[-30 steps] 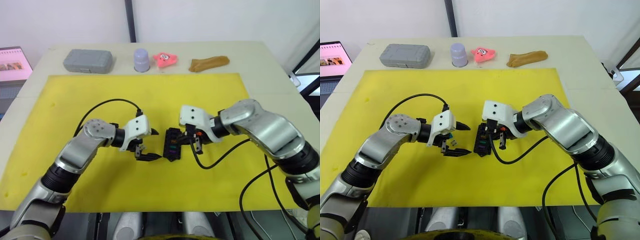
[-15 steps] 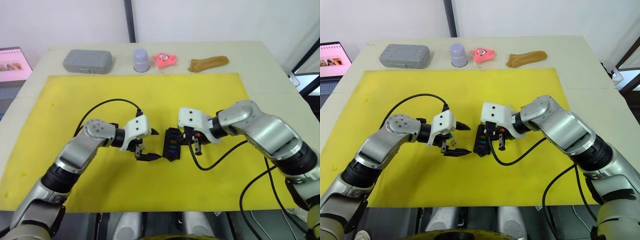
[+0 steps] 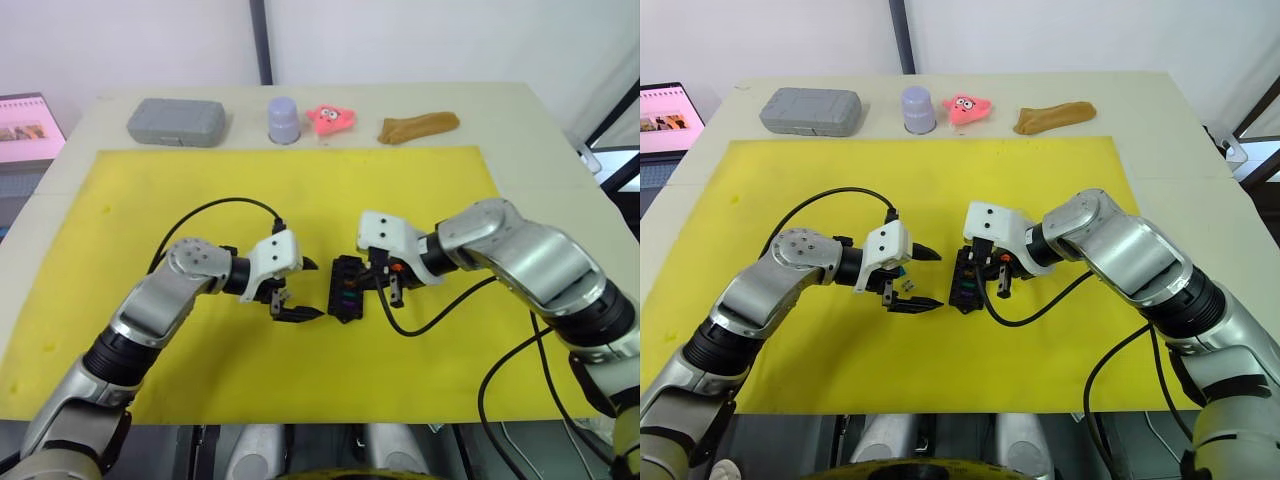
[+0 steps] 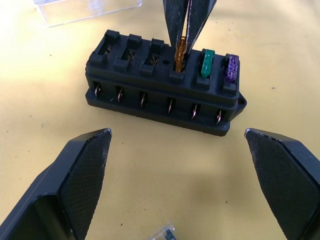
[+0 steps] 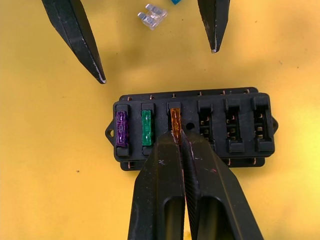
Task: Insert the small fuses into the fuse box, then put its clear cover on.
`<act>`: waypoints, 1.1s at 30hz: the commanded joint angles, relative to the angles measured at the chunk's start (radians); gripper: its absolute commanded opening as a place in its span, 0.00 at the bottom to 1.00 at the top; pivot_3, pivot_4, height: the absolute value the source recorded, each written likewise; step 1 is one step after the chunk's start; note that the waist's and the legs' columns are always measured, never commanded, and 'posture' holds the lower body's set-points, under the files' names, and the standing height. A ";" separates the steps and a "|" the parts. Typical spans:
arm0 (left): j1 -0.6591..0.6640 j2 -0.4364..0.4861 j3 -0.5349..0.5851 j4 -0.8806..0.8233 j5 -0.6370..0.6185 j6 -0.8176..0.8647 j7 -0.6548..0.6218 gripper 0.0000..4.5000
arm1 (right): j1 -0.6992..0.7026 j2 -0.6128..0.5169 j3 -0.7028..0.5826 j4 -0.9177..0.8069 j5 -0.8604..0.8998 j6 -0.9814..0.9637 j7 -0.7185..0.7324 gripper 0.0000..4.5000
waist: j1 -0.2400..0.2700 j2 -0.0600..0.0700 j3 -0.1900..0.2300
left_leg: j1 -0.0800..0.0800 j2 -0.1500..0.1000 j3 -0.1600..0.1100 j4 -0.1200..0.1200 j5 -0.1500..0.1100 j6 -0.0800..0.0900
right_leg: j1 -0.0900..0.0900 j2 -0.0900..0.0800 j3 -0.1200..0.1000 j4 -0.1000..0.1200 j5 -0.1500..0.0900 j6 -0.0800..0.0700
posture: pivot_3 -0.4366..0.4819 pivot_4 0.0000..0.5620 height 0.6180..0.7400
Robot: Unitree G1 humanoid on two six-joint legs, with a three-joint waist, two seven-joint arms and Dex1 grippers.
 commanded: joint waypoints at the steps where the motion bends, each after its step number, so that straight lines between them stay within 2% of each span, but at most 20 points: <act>1: -0.012 -0.001 0.014 -0.018 -0.003 -0.015 -0.001 1.00 | -0.020 -0.003 -0.009 -0.013 -0.006 -0.001 -0.009 0.01 | 0.000 0.000 0.000 | 0.000 0.000 0.000 0.000 0.000 0.000 | 0.000 0.000 0.000 0.000 0.000 0.000 | 0.48 0.27 1.00; 23: -0.005 0.002 0.019 -0.025 -0.005 -0.007 0.006 1.00 | -0.024 -0.023 0.113 -0.024 -0.092 -0.014 -0.030 0.01 | 0.000 0.000 0.000 | 0.001 0.000 0.000 0.000 0.000 0.000 | 0.001 0.000 0.000 0.000 0.000 0.000 | 0.48 0.27 1.00; 33: -0.008 0.002 0.019 -0.019 -0.004 -0.009 0.006 1.00 | -0.032 -0.016 0.102 -0.018 -0.098 -0.021 -0.023 0.01 | 0.000 -0.001 -0.001 | 0.002 0.000 0.000 0.000 0.000 0.000 | 0.002 0.000 0.000 0.000 0.000 0.000 | 0.48 0.27 1.00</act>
